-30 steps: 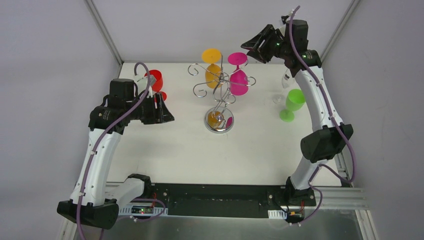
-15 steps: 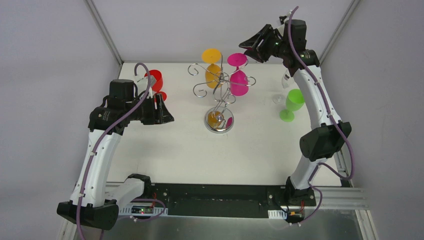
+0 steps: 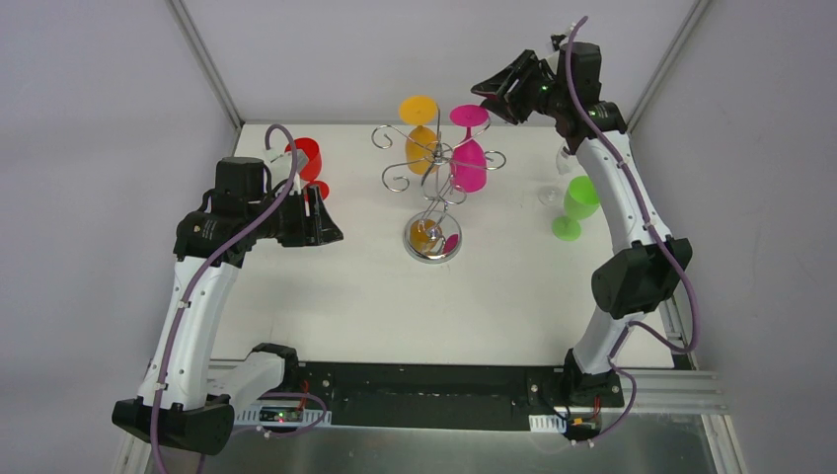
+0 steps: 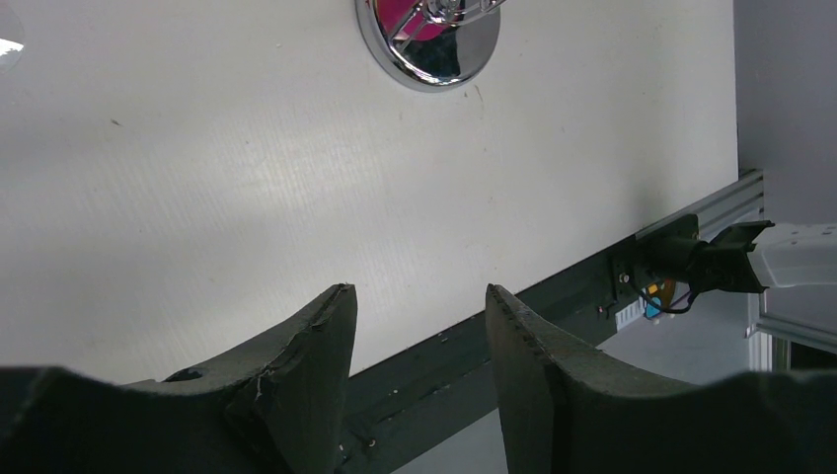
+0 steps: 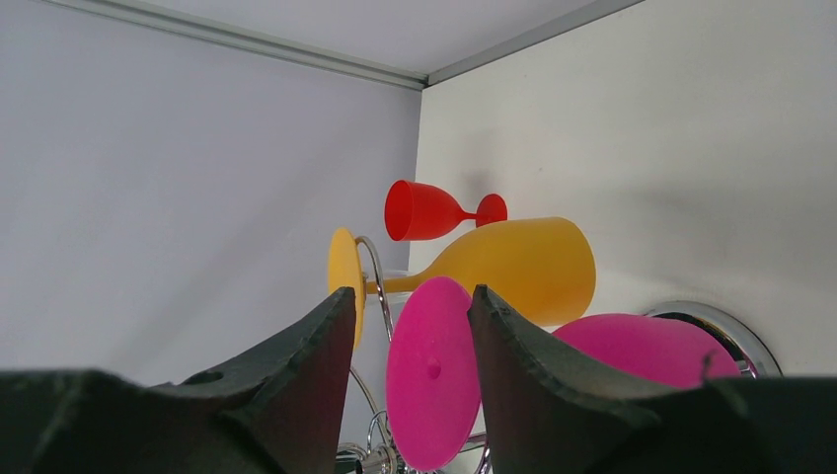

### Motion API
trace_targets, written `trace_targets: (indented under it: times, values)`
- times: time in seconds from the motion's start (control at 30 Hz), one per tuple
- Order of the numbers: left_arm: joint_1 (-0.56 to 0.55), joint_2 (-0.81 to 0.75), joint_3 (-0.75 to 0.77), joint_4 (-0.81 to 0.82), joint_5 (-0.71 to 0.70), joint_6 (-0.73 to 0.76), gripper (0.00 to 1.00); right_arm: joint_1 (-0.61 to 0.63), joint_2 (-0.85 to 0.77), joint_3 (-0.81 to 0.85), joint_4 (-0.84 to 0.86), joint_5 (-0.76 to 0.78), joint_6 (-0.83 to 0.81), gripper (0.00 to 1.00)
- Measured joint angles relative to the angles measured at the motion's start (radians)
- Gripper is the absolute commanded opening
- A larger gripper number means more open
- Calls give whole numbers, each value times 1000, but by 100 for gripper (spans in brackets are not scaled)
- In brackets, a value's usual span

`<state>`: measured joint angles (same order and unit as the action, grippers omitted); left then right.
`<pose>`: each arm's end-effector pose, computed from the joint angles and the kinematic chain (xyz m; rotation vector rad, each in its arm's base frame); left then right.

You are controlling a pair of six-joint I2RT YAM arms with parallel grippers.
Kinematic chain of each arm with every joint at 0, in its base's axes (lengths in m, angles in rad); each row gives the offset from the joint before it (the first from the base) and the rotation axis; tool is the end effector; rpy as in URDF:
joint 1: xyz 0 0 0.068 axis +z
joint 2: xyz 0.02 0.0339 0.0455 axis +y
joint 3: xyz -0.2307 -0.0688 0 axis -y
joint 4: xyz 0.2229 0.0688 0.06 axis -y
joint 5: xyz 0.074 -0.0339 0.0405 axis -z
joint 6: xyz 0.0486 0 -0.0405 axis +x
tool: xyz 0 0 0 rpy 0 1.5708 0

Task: Take the wine glass off the wine glass rack
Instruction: Pick up the wine glass from the wine rack.

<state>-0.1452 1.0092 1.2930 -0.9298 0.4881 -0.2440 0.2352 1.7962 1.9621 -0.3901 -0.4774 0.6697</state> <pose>0.1824 -0.0497 0.3584 0.1652 2.2255 -0.7545 0.3796 0.1139 0.4083 0.0485 1.9005 1.0592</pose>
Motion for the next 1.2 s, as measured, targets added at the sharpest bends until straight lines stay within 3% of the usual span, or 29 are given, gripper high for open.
trace_targets:
  times: [1.2]
  values:
    - [0, -2, 0, -2, 0, 13, 52, 0, -97, -139, 130, 56, 38, 54]
